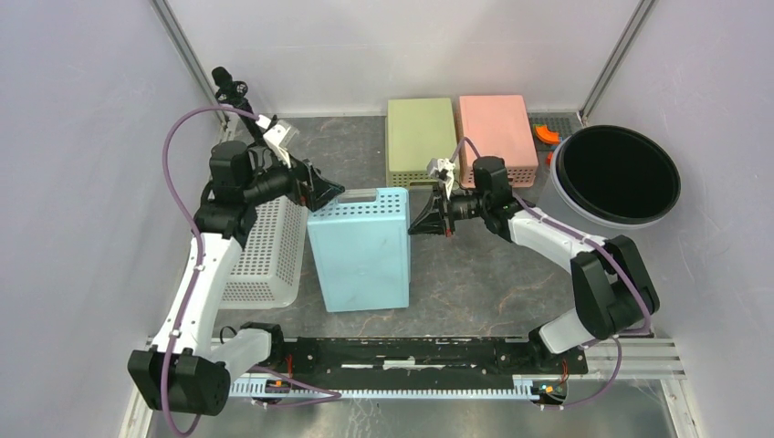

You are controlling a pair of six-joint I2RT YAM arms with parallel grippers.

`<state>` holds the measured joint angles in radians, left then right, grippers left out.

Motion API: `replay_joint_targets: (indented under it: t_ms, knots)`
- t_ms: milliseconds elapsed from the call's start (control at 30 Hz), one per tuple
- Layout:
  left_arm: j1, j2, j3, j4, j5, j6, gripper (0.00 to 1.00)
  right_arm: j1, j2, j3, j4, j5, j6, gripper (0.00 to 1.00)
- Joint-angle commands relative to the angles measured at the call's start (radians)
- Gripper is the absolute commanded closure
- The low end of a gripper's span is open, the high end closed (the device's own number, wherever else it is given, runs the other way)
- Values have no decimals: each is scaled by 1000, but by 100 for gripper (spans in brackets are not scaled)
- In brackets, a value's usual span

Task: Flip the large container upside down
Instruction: Turn the container upside down at the center of the board.

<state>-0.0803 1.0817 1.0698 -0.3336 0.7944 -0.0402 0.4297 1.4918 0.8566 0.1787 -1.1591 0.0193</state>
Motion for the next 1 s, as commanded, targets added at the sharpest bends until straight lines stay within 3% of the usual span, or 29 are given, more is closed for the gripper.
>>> replay_joint_targets:
  t_ms: [0, 300, 600, 967]
  knots:
    - [5, -80, -29, 66, -50, -14, 0, -4, 50, 65, 56, -1, 49, 100]
    - [9, -119, -56, 85, -312, -21, 0, -5, 136, 107, 67, 21, 86, 100]
    - [10, -170, -68, 40, -333, 38, 0, -5, 229, 162, 42, 75, 88, 100]
    - [9, -267, -50, -160, -310, 182, 0, -5, 323, 233, 39, 128, 101, 100]
